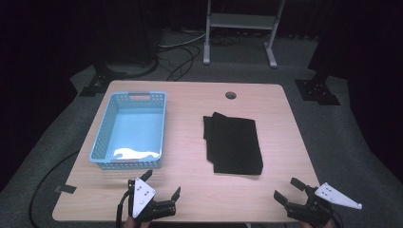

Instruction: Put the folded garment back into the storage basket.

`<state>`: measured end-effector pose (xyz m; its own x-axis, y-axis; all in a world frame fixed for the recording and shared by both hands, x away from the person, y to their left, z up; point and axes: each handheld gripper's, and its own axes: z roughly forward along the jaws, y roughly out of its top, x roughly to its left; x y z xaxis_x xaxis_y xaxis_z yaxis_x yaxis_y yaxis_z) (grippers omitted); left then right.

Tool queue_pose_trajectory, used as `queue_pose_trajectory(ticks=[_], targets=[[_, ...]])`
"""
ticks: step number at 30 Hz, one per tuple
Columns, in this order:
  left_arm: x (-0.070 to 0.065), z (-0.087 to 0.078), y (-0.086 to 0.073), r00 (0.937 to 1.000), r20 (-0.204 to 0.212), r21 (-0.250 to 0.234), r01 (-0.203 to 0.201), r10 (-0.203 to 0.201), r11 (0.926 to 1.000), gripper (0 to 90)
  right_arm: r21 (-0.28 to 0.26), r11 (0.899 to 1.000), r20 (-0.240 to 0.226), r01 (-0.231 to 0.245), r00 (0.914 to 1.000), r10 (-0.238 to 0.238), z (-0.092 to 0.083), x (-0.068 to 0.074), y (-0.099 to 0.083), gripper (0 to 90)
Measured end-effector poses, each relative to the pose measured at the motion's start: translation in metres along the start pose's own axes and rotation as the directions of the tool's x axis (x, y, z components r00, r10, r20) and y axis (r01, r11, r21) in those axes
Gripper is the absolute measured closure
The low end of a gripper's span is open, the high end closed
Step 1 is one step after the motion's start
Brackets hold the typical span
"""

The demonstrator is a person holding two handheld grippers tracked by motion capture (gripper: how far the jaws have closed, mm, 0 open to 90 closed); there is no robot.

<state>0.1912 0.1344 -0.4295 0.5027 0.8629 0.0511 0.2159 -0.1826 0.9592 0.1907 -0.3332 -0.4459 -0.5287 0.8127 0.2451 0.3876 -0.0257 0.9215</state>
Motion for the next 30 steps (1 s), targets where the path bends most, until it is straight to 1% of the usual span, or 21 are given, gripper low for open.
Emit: queue_pose_trajectory(ticks=[4, 7, 12, 18, 23, 30], targets=[[0.001, 0.0, 0.0, 1.0, -0.003, -0.002, 0.002, -0.002, 1.0, 0.0, 0.001, 1.0, 0.003, 0.004, 1.0, -0.004, 0.0, 0.002, 0.001, 9.5], [0.001, -0.001, 0.0, 1.0, -0.003, -0.003, 0.006, -0.006, 1.0, 0.0, -0.005, 1.0, 0.006, 0.006, 1.0, -0.006, -0.001, 0.002, 0.004, 9.5], [0.001, -0.001, 0.001, 1.0, -0.005, -0.005, 0.005, -0.005, 1.0, 0.0, 0.0, 1.0, 0.008, 0.019, 0.9998, -0.019, 0.0, 0.002, 0.01, 9.5], [0.001, 0.0, 0.001, 0.9999, -0.005, -0.008, 0.009, -0.009, 0.9999, 0.0, -0.007, 1.0, 0.0, 0.029, 0.9996, -0.029, 0.0, 0.001, 0.02, 9.5], [0.0, 0.001, 0.001, 1.0, -0.003, -0.009, 0.009, -0.009, 0.9999, 0.0, -0.001, 1.0, -0.006, 0.031, 0.9995, -0.031, 0.002, 0.0, 0.026, 9.5], [0.0, 0.002, 0.001, 0.9999, -0.003, -0.004, 0.011, -0.011, 0.9999, 0.0, 0.01, 0.999, -0.029, 0.042, 0.9987, -0.042, 0.009, -0.002, 0.035, 9.5]])
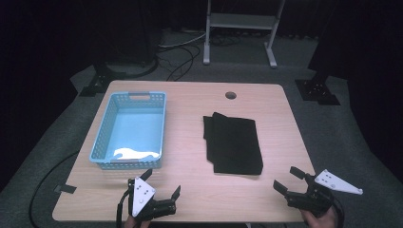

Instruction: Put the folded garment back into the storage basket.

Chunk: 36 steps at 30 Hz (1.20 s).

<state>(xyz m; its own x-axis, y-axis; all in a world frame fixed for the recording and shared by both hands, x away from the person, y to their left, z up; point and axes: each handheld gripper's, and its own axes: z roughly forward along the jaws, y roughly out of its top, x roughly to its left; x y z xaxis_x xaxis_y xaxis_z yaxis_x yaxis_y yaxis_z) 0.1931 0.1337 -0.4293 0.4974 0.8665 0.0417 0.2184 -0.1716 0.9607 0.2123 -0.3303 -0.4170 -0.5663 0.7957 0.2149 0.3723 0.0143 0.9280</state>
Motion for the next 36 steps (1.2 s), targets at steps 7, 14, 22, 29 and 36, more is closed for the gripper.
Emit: queue_pose_trajectory(ticks=[7, 14, 22, 29, 36], targets=[[0.001, 0.001, 0.0, 1.0, 0.005, 0.0, 0.003, -0.003, 1.0, 0.0, 0.007, 1.0, -0.021, 0.012, 0.9997, -0.012, 0.01, -0.003, 0.014, 9.5], [0.0, 0.0, 0.0, 1.0, 0.004, 0.0, -0.006, 0.006, 1.0, 0.0, 0.027, 0.999, -0.033, 0.019, 0.9993, -0.018, 0.019, -0.005, 0.026, 9.5], [0.001, 0.0, 0.0, 0.9999, -0.002, 0.003, -0.014, 0.014, 0.9999, 0.0, 0.062, 0.998, -0.076, 0.018, 0.997, -0.014, 0.031, -0.008, 0.039, 9.5], [0.003, -0.001, 0.0, 1.0, -0.002, -0.002, 0.001, -0.001, 1.0, 0.0, 0.091, 0.995, -0.096, 0.035, 0.995, -0.026, 0.042, -0.007, 0.049, 9.5], [0.002, -0.001, 0.0, 1.0, 0.002, -0.002, -0.005, 0.005, 1.0, 0.0, 0.116, 0.991, -0.108, 0.059, 0.993, -0.046, 0.054, -0.004, 0.059, 9.5]])
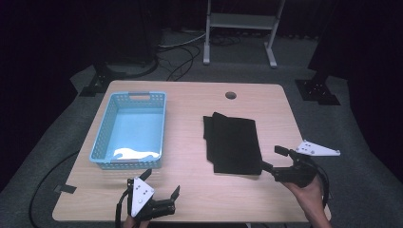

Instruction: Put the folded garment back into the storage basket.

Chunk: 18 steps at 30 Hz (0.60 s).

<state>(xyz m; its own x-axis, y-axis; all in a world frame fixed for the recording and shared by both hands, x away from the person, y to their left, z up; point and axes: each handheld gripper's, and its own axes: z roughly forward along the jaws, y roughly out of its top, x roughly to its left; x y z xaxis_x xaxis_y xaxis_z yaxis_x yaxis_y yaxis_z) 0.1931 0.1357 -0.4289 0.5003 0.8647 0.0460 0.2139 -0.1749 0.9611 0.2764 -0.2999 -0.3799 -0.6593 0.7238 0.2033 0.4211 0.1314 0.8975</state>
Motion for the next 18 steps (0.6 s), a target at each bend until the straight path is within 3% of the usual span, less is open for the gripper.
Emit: queue_pose_trajectory(ticks=[18], targets=[[0.001, -0.001, 0.0, 1.0, -0.003, -0.006, 0.007, -0.007, 1.0, 0.0, 0.067, 0.997, -0.039, 0.026, 0.999, -0.023, 0.027, 0.002, 0.023, 9.5]])
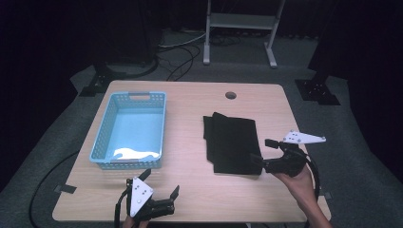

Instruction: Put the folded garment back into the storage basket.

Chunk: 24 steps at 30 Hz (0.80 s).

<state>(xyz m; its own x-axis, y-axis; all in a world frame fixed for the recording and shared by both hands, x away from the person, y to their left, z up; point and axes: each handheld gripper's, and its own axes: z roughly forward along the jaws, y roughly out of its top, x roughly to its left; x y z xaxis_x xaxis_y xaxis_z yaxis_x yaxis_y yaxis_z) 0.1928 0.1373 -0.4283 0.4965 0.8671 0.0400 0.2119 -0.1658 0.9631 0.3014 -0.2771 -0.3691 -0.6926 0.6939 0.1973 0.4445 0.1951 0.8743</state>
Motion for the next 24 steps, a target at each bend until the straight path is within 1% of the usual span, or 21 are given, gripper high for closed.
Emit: queue_pose_trajectory(ticks=[9, 13, 17, 19, 21, 23, 24], targets=[[-0.001, 0.0, 0.0, 1.0, 0.002, 0.0, -0.001, 0.001, 1.0, 0.0, 0.025, 1.0, -0.021, -0.002, 0.9998, 0.002, 0.013, 0.0, 0.011, 9.5], [-0.001, 0.0, 0.0, 1.0, 0.0, 0.0, -0.003, 0.003, 1.0, 0.0, 0.033, 0.999, -0.028, 0.006, 0.9996, -0.005, 0.019, -0.001, 0.017, 9.5], [0.0, 0.0, 0.0, 1.0, 0.0, -0.003, 0.003, -0.003, 1.0, 0.0, 0.05, 0.999, -0.037, 0.004, 0.9993, -0.002, 0.025, -0.001, 0.022, 9.5], [0.0, -0.001, 0.0, 1.0, -0.001, -0.004, 0.002, -0.002, 1.0, 0.0, 0.056, 0.998, -0.038, 0.01, 0.9993, -0.008, 0.029, 0.0, 0.025, 9.5], [0.0, -0.001, 0.0, 1.0, -0.001, -0.003, 0.0, 0.0, 1.0, 0.0, 0.065, 0.998, -0.039, 0.006, 0.9992, -0.003, 0.032, 0.0, 0.028, 9.5], [0.001, -0.001, 0.0, 1.0, -0.002, -0.004, -0.001, 0.001, 1.0, 0.0, 0.062, 0.998, -0.044, 0.008, 0.999, -0.005, 0.036, 0.0, 0.03, 9.5], [0.001, -0.001, 0.0, 1.0, -0.002, -0.004, 0.0, 0.0, 1.0, 0.0, 0.074, 0.997, -0.043, 0.005, 0.9991, -0.002, 0.038, -0.001, 0.031, 9.5]])
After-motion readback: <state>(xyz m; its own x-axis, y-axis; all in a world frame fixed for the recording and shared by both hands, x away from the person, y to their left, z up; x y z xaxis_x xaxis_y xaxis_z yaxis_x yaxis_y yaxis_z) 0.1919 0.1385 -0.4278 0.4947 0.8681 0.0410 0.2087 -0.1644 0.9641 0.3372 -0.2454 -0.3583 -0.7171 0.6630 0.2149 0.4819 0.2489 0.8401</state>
